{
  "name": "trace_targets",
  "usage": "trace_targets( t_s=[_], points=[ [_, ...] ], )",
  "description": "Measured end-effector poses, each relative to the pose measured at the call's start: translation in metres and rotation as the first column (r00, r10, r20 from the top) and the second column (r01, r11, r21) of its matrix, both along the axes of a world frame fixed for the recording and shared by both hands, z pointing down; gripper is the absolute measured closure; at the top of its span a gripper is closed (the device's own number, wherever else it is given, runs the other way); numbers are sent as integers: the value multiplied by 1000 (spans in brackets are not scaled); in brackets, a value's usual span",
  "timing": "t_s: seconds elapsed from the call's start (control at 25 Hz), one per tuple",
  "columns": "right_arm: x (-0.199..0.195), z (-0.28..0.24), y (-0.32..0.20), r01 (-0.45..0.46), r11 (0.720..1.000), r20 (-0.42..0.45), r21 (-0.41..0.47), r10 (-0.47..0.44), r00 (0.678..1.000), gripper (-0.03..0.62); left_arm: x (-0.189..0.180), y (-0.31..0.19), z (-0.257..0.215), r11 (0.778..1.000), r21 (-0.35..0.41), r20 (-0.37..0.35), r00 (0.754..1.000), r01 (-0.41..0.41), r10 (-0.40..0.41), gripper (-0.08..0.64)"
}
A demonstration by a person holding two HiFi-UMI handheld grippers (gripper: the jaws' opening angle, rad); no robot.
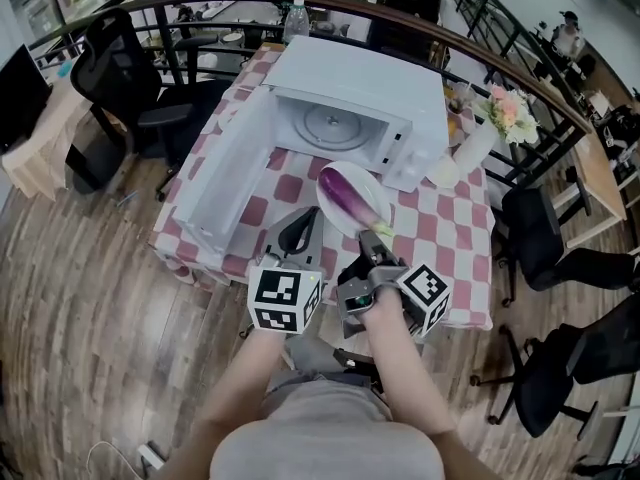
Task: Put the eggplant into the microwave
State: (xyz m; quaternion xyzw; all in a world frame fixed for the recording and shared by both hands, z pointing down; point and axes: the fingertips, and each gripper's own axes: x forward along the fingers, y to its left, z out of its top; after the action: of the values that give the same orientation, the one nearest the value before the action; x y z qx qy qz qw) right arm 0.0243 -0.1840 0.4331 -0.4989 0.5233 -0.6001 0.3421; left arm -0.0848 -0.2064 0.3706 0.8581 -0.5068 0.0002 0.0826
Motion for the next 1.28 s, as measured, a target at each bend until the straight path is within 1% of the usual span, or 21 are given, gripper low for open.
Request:
trace_targets(
  t_s=[0.48, 0.64, 0.88, 1.28],
  points=[
    [-15, 19, -77, -15, 1000, -8, -6, 15, 1000, 555, -16, -74, 7, 1000, -5, 8, 1000, -19, 19, 555],
    [-18, 27, -100, -19, 1000, -35, 4, 19, 999, 555, -21, -95, 13, 999, -14, 13, 999, -35, 35, 555],
    [-22, 37, -133, -21, 1000, -40, 3, 21, 999, 555, -27, -124, 22, 998, -33, 24, 999, -48, 49, 555],
    [-27, 56, -180, 9, 1000, -41, 2, -9, 999, 555, -26, -163, 34, 998, -29, 45, 997, -54, 56, 555]
  ],
)
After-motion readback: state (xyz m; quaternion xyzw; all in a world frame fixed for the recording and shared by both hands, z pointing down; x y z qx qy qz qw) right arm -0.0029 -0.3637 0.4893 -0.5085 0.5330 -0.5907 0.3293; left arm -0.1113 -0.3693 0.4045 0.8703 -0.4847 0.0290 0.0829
